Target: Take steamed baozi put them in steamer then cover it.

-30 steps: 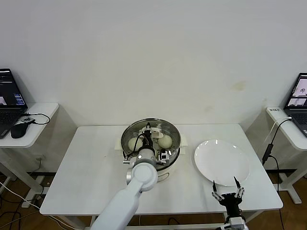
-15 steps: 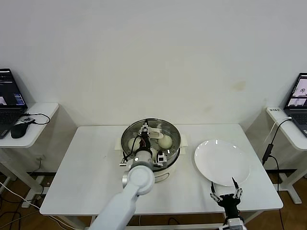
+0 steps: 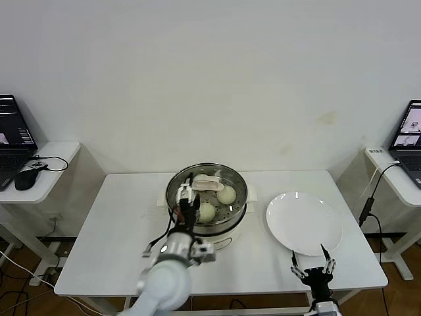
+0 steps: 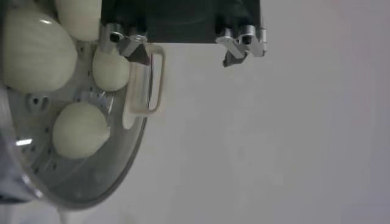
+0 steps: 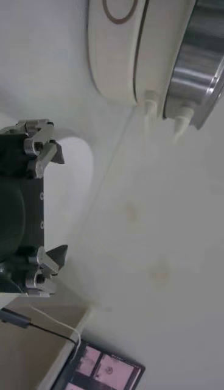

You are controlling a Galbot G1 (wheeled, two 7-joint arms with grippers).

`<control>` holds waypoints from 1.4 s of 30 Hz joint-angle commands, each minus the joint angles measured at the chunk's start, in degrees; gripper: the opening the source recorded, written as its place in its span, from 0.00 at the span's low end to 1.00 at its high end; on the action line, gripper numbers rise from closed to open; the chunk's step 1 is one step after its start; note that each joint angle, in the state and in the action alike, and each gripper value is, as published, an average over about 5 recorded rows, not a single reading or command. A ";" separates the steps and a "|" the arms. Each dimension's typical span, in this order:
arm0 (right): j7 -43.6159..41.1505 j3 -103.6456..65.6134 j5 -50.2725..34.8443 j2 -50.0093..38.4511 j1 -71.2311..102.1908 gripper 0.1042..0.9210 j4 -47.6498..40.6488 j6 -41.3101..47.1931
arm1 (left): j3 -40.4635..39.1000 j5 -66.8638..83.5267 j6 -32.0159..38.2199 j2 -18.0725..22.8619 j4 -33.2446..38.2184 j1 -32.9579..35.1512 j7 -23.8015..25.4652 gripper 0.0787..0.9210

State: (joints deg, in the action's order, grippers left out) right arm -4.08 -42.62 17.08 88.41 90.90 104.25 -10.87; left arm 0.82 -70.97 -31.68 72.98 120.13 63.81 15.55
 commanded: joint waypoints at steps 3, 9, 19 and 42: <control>-0.78 1.02 -3.23 -1.66 0.99 0.88 0.70 -0.07 | 37.42 81.77 30.23 -8.50 9.06 31.27 -25.82 0.88; -1.90 2.17 -6.97 -4.54 3.85 0.88 3.48 0.29 | 40.80 93.72 34.80 -7.96 5.68 39.57 -27.40 0.88; -4.18 2.91 -13.33 -7.52 6.62 0.88 4.56 0.27 | 38.30 96.24 41.58 -6.07 -2.55 39.00 -24.45 0.88; -2.93 3.33 -13.77 -5.07 7.94 0.88 8.73 1.68 | 34.54 91.96 42.61 -5.81 -9.04 32.53 -22.68 0.88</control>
State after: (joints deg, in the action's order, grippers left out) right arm -7.19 -39.38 3.52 82.84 98.35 111.69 -9.57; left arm 35.24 18.77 9.59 67.32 113.94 97.47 -7.01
